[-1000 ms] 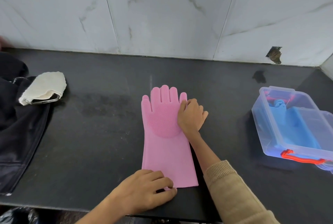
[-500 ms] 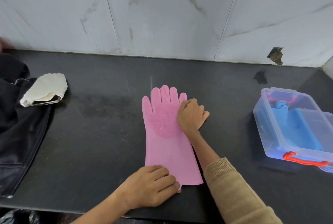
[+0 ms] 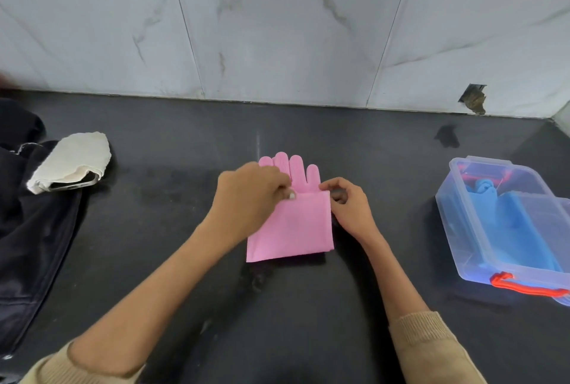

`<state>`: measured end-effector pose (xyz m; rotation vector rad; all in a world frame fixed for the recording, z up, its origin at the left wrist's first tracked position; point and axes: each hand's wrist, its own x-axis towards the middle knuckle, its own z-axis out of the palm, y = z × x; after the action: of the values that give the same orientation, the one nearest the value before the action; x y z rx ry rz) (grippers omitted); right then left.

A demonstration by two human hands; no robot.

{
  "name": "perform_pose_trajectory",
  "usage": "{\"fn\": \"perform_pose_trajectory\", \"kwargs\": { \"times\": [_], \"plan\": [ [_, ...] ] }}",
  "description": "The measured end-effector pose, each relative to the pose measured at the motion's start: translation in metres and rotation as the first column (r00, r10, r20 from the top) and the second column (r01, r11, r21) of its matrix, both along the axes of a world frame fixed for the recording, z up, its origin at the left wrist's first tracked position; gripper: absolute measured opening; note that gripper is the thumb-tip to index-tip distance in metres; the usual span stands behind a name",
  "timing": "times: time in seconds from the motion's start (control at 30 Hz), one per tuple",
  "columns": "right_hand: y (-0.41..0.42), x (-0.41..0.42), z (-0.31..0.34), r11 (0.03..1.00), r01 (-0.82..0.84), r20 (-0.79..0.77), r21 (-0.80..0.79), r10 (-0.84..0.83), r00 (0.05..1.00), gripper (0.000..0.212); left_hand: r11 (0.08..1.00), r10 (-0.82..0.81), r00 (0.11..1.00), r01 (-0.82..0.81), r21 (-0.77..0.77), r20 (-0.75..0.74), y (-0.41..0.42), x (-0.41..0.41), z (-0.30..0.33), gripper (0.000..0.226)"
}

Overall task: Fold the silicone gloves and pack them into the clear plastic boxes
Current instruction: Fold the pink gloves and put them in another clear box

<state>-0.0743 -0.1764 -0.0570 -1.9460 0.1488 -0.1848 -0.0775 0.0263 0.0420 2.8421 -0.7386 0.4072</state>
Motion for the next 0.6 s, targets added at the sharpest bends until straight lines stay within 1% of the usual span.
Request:
{"fn": "perform_pose_trajectory", "kwargs": {
  "times": [0.07, 0.13, 0.27, 0.37, 0.43, 0.5, 0.53, 0.6],
  "plan": [
    [-0.001, -0.001, -0.002, 0.999, 0.014, 0.000, -0.032, -0.014, 1.000, 0.020, 0.998, 0.038, 0.995, -0.043, -0.054, -0.097, -0.005, 0.025, 0.003, 0.021],
    [0.002, -0.002, -0.007, 0.995, 0.043, 0.025, -0.087, -0.041, 0.999, 0.022, 0.996, 0.053, 0.987, -0.064, -0.068, -0.151, -0.010, 0.050, 0.004, 0.019],
    [0.005, -0.002, -0.012, 0.992, 0.070, 0.050, -0.101, -0.065, 0.997, 0.022, 0.998, 0.002, 0.975, -0.015, -0.056, -0.223, -0.020, 0.095, 0.002, 0.018],
    [0.005, 0.000, -0.009, 0.991, 0.062, 0.014, -0.122, -0.061, 0.998, 0.018, 0.996, -0.039, 0.941, 0.010, -0.088, -0.336, -0.025, 0.120, -0.010, 0.018],
    [0.007, 0.000, -0.006, 0.993, 0.066, -0.036, -0.096, -0.070, 0.997, 0.023, 0.988, -0.045, 0.913, -0.020, -0.155, -0.405, -0.025, 0.130, -0.024, 0.017],
    [0.010, 0.001, -0.003, 0.993, 0.075, -0.102, -0.087, -0.083, 0.991, 0.034, 0.972, -0.029, 0.903, -0.074, -0.222, -0.428, -0.021, 0.135, -0.041, 0.016],
    [0.013, 0.003, -0.001, 0.991, 0.070, -0.123, -0.116, -0.085, 0.989, 0.036, 0.961, -0.023, 0.908, -0.095, -0.258, -0.418, -0.019, 0.135, -0.050, 0.015],
    [0.020, 0.006, 0.000, 0.961, 0.056, -0.115, -0.272, -0.091, 0.989, 0.032, 0.933, -0.026, 0.926, -0.112, -0.341, -0.376, -0.015, 0.131, -0.066, 0.012]
  ]
}}
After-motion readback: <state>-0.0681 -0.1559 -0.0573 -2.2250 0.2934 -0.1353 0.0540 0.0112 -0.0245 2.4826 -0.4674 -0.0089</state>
